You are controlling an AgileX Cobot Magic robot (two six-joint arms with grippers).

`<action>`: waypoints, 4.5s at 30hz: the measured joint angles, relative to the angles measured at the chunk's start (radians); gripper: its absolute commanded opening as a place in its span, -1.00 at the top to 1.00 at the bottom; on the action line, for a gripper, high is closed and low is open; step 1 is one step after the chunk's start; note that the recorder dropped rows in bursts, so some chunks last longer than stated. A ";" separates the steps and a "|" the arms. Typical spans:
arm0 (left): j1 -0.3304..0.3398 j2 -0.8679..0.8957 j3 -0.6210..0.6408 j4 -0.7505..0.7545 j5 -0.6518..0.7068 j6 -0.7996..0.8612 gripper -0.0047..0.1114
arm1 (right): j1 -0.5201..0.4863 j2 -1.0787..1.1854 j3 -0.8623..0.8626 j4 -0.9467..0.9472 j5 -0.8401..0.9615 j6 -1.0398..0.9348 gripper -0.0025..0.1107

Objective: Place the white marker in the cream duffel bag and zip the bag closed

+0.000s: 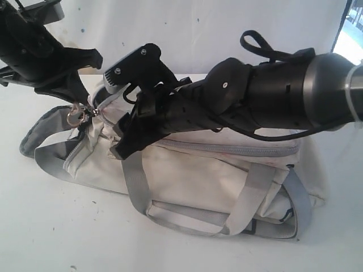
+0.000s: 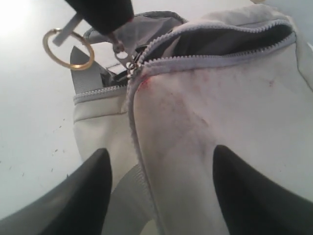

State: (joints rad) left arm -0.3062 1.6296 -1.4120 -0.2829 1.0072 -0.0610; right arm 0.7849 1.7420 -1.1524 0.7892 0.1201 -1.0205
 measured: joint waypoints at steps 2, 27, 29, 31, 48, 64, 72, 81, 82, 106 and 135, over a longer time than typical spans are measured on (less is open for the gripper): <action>0.000 0.000 0.000 0.000 -0.012 -0.041 0.92 | 0.009 0.004 0.000 0.000 -0.017 -0.021 -0.04; 0.000 -0.002 0.000 0.004 -0.046 -0.189 0.92 | 0.111 0.112 0.000 -0.002 -0.277 -0.162 0.96; 0.000 -0.002 0.000 0.004 -0.063 -0.169 0.92 | 0.111 0.112 0.000 -0.002 -0.256 -0.162 0.96; 0.000 -0.002 0.000 0.004 -0.077 -0.153 0.92 | 0.111 0.112 -0.001 -0.002 -0.234 -0.163 0.96; 0.003 -0.002 -0.060 0.091 -0.145 -0.086 0.92 | 0.111 0.089 0.010 -0.002 -0.180 -0.223 0.96; 0.006 -0.004 -0.058 0.107 0.068 0.433 -0.10 | 0.111 0.060 0.023 0.017 -0.181 -0.179 0.96; 0.006 -0.004 0.121 -0.060 0.020 0.561 -0.30 | 0.111 0.031 0.023 0.023 -0.211 -0.150 0.96; 0.006 -0.004 0.199 -0.203 -0.134 0.639 -0.30 | 0.111 0.031 0.025 0.047 -0.222 -0.150 0.96; 0.006 -0.004 0.205 -0.205 -0.146 0.644 -0.30 | 0.111 0.031 0.025 0.047 -0.224 -0.150 0.96; 0.006 -0.004 0.266 -0.323 -0.280 0.906 0.92 | 0.111 0.031 0.025 0.049 -0.233 -0.150 0.96; 0.006 -0.056 0.149 -0.131 -0.011 0.479 0.92 | 0.114 0.019 0.119 0.063 -0.196 -0.150 0.96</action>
State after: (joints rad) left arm -0.2999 1.5736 -1.2632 -0.4139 0.9958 0.4180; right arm 0.8988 1.7608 -1.0332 0.8526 -0.0763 -1.1703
